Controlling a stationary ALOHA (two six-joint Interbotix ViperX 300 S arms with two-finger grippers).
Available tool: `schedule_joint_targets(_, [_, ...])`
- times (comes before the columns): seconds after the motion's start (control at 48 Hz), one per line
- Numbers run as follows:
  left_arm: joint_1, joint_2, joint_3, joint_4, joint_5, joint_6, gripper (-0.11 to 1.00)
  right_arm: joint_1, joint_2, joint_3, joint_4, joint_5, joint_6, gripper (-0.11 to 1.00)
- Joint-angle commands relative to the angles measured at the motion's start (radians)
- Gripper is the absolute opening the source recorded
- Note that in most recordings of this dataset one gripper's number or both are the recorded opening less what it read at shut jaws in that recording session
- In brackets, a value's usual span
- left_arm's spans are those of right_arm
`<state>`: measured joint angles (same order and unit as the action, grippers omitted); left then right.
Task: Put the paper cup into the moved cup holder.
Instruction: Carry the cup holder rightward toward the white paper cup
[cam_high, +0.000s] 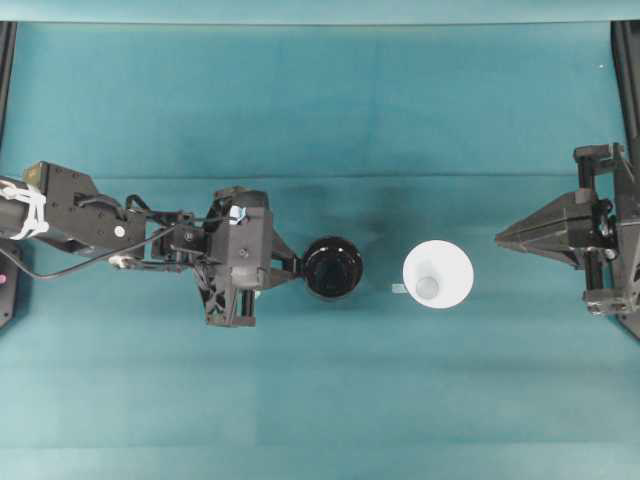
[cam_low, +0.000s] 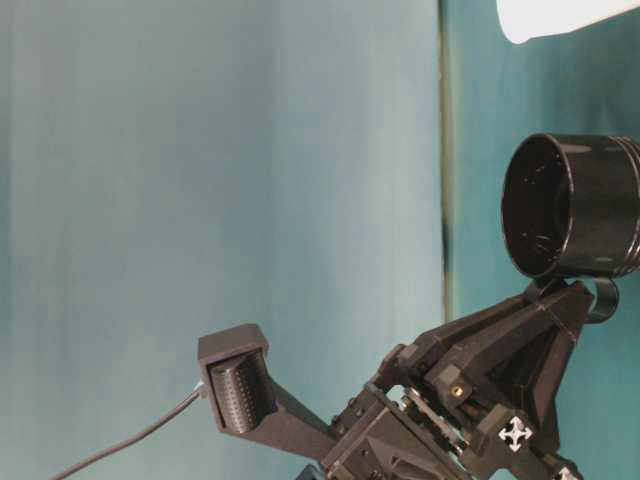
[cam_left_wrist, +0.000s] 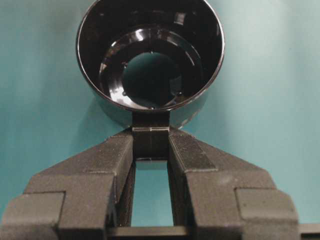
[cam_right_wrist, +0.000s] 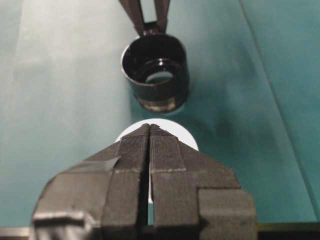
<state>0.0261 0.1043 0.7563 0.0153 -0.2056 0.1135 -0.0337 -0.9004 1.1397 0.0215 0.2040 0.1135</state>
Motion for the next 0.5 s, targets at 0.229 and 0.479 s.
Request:
schedule_joint_targets(0.229, [-0.003,0.015,-0.012,0.000,-0.008,-0.002,0.19,-0.003,0.006,-0.021,0.002,-0.003,0.011,0.02])
schedule_joint_targets(0.479, [-0.005,0.015,-0.012,0.002,-0.009,0.000,0.19,-0.003,0.005,-0.021,0.002,-0.003,0.011,0.02])
